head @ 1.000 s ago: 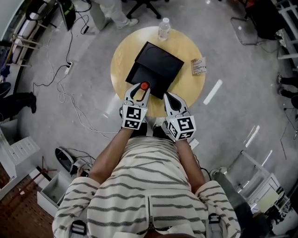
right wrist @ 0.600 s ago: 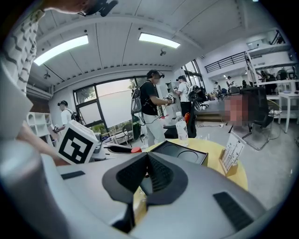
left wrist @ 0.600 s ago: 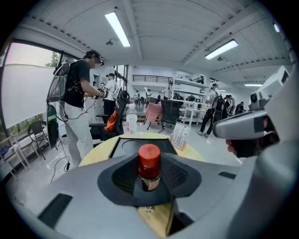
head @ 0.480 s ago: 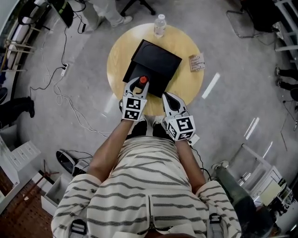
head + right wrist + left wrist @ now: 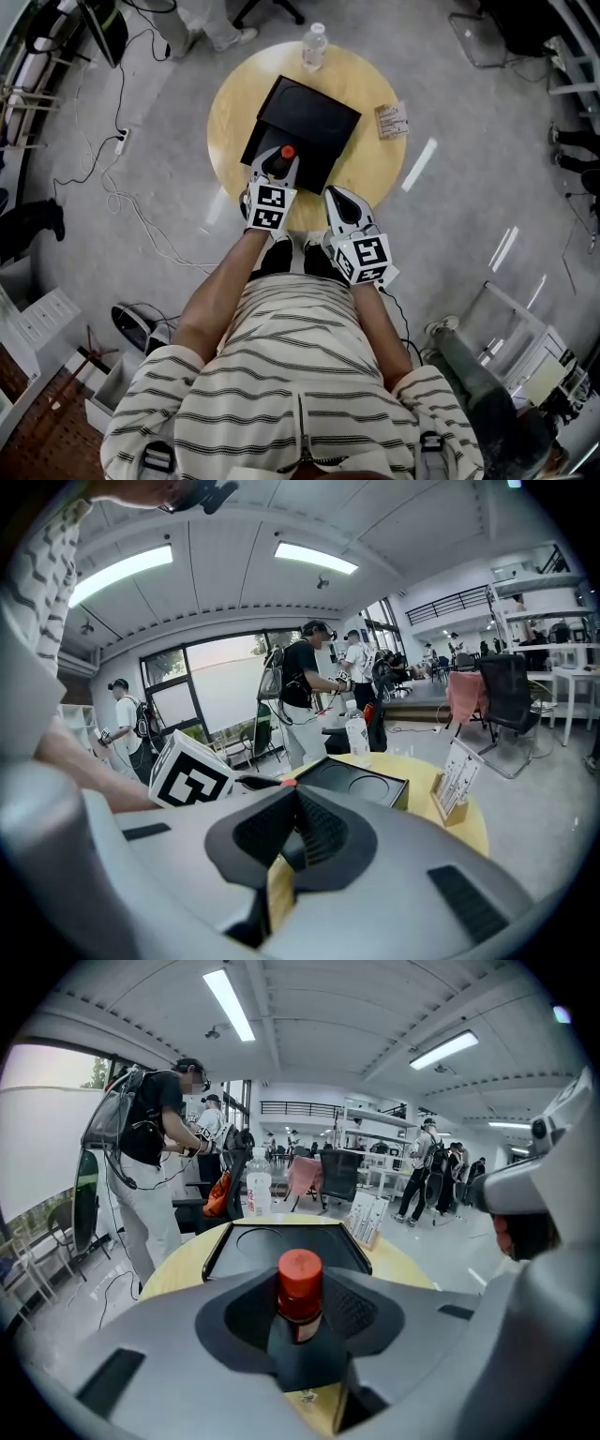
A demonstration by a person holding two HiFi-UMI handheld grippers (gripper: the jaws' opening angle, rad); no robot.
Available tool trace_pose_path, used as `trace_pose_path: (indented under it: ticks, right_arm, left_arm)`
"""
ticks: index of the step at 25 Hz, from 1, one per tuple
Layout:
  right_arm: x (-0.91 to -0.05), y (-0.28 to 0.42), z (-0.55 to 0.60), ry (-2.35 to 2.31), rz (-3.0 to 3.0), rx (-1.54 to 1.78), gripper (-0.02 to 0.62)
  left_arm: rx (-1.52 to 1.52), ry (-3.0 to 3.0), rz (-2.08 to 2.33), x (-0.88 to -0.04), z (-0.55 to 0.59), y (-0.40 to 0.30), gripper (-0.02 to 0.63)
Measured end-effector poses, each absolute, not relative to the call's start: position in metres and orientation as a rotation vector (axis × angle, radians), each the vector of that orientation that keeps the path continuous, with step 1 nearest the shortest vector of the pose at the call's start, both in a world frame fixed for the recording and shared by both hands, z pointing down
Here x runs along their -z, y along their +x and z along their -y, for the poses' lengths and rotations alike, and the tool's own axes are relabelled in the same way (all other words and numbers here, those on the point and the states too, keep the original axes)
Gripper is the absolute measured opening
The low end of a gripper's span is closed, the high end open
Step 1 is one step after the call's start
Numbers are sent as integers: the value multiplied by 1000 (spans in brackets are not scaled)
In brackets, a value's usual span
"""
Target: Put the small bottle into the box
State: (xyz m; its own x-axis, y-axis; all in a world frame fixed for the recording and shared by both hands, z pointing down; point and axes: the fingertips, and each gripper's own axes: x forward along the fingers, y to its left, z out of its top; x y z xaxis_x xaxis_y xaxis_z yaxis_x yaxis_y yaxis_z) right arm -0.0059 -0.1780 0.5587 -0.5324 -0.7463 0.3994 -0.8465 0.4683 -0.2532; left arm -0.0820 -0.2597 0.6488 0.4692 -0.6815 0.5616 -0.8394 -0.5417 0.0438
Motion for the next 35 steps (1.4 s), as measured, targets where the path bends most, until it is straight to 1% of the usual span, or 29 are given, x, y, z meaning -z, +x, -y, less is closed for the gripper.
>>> trace_pose_path:
  ticks: [16,35]
  right_arm:
    - [-565,1,174,1379,2461,-614,14]
    - [-568,1,169,1371,2451,-615,14]
  left_arm:
    - [-800,2367,1237,-689,267,-71,149]
    - [-820,2347,1234,-697,268,-66,150]
